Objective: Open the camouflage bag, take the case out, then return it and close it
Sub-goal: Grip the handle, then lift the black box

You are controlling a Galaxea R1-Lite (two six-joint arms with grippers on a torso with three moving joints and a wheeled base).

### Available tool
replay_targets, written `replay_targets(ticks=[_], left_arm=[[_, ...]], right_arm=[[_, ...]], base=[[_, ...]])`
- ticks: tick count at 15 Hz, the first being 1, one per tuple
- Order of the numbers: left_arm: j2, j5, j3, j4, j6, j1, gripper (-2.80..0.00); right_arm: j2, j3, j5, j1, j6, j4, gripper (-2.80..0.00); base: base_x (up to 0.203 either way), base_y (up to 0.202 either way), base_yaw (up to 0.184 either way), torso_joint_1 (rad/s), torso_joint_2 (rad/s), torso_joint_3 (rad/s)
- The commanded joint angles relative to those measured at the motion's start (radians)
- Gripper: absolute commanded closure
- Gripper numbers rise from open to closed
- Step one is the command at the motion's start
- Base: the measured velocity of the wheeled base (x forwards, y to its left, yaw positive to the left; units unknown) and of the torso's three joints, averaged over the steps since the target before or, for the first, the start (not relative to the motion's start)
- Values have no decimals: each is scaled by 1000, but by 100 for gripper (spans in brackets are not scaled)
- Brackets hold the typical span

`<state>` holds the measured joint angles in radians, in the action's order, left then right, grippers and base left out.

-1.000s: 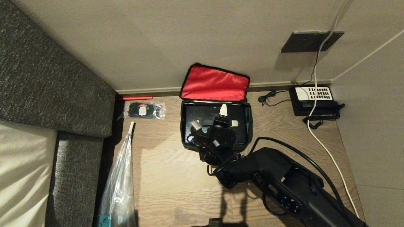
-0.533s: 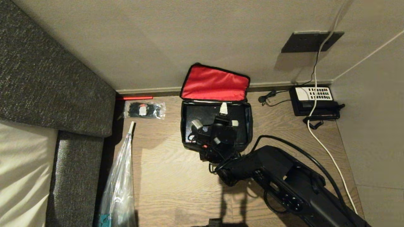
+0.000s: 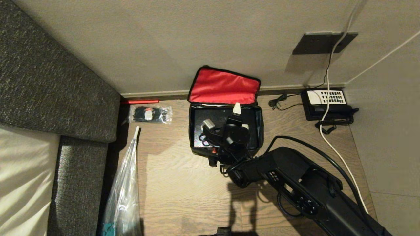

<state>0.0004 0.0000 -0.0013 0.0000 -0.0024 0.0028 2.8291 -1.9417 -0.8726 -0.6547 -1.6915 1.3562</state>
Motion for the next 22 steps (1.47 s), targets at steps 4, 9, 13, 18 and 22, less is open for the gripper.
replay_targets(ticks=[4,9,13,18,22], left_arm=[[-3,0,0,0,-1,0,0],[-3,0,0,0,-1,0,0],[-3,0,0,0,-1,0,0],[-3,0,0,0,-1,0,0],[-3,0,0,0,-1,0,0]], right_arm=[[5,0,-5,0,-5,-4,-280],[19,0,-9,-3,3,4,0],[24,1,-9,-10,3,26,0],[33,0,-8,-14,-4,52,0],[30,0,-9,-20,-7,63,0]], base=[[0,0,0,0,0,0],[0,0,0,0,0,0],[0,0,0,0,0,0],[0,0,0,0,0,0],[0,0,0,0,0,0]])
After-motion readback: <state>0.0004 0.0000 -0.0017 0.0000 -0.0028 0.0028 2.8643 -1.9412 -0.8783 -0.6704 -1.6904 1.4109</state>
